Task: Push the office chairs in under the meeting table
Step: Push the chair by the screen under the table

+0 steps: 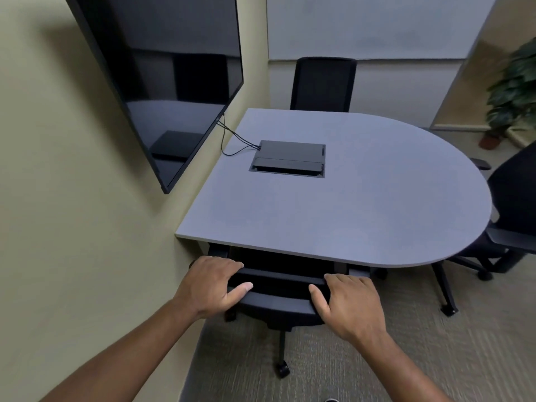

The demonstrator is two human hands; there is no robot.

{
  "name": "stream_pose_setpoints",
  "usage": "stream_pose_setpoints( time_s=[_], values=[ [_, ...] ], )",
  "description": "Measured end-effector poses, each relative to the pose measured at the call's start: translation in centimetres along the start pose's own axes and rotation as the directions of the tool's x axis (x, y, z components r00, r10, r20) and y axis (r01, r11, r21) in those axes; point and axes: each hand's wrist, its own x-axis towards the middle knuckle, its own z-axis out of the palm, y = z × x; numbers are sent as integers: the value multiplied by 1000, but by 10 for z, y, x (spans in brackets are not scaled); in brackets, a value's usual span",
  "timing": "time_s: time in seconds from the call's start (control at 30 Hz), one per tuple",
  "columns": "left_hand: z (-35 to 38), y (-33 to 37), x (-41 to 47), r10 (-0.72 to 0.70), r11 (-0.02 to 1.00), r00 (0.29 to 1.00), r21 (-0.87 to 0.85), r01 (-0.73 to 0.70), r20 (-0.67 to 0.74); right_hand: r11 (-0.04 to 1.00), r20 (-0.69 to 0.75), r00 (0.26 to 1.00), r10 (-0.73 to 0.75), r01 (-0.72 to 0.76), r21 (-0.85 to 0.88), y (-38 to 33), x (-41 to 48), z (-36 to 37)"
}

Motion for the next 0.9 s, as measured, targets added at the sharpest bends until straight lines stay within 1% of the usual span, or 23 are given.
stream_pose_setpoints(
  time_s=[0.23,0.37,0.5,0.67,0.9],
  values=[
    [-4,-4,19,-7,1000,1000,18,7,14,1000,6,1000,3,-3,-25,0,19,-2],
    [-1,-9,30,-12,1000,1000,7,12,4,1000,-10,1000,17,-17,-11,3,31,-1],
    [-1,-16,44,-15,1000,1000,0,15,-1,1000,-8,1000,1,-1,-25,3,47,0],
    [5,-27,59,-22,999,999,49,21,30,1000,-26,1000,0,-1,-31,4,65,3],
    [9,-38,64,-6,999,1000,39,5,19,1000,-37,999,13,-14,-24,-2,69,6]
  ],
)
